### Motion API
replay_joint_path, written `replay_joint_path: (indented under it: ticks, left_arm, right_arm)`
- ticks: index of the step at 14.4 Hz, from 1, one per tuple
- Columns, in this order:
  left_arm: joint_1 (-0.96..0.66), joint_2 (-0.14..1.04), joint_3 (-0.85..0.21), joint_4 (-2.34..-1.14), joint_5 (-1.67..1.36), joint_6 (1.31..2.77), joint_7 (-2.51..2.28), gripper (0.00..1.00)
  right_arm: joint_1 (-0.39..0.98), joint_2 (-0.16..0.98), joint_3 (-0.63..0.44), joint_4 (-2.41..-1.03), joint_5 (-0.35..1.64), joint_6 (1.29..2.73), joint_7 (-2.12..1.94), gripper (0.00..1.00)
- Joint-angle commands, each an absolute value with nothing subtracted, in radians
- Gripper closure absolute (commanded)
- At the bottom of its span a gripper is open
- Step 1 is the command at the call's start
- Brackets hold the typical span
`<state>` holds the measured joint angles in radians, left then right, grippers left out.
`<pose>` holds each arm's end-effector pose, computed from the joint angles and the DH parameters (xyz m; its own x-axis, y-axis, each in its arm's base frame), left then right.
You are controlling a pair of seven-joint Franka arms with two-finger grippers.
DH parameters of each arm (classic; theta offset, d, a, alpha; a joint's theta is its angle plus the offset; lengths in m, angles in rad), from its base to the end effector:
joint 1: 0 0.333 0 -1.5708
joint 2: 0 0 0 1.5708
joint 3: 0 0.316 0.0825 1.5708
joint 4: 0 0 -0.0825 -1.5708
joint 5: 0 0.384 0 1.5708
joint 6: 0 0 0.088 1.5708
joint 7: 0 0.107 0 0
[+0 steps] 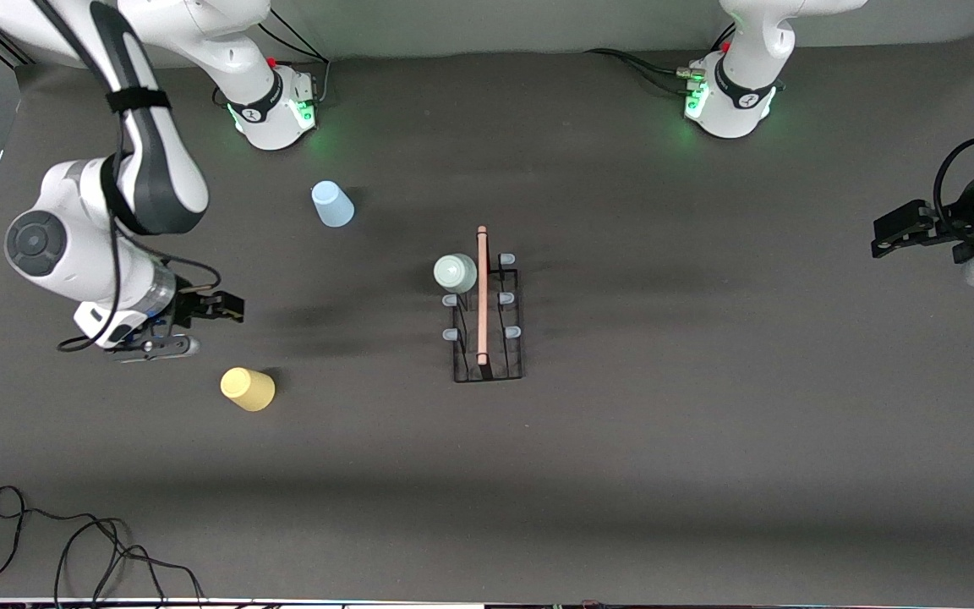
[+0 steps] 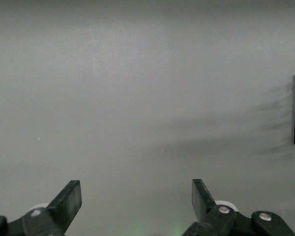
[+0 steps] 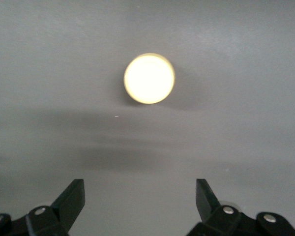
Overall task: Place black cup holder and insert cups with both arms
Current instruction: 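Reach the right gripper to the yellow cup and grasp it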
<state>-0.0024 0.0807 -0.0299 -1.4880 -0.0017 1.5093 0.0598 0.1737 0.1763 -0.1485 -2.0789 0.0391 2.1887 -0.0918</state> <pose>0.5727 -0.0180 0.6126 0.9940 -0.0921 -0.0590 -0.0918 -0.9958 0.0076 0.5668 0.0172 0.3392 0.9935 0.0947 -0.0636 0.0943 -0.9955 -0.0103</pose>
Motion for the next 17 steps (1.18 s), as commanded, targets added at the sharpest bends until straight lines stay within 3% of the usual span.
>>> replay_joint_path:
  ticks: [1, 8, 15, 16, 17]
  left_arm:
    - [-0.017, 0.072, -0.020, -1.493, 0.009, 1.513, 0.069, 0.00]
    - [-0.015, 0.071, -0.020, -1.493, 0.009, 1.513, 0.071, 0.00]
    - [-0.015, 0.071, -0.020, -1.491, 0.009, 1.506, 0.069, 0.00]
    - [-0.015, 0.069, -0.020, -1.491, 0.009, 1.505, 0.071, 0.00]
    - [-0.015, 0.069, -0.020, -1.491, 0.009, 1.505, 0.071, 0.00]
  right_arm:
    - [0.132, 0.228, -0.141, -2.071, 0.026, 2.252, -0.181, 0.00]
    - [0.132, 0.412, -0.133, -1.928, 0.087, 2.349, -0.152, 0.00]
    - [0.141, 0.541, -0.120, -1.898, 0.121, 2.450, -0.147, 0.00]
    - [0.141, 0.551, -0.120, -1.898, 0.124, 2.459, -0.152, 0.02]
    - [0.141, 0.549, -0.120, -1.898, 0.124, 2.453, -0.152, 0.21]
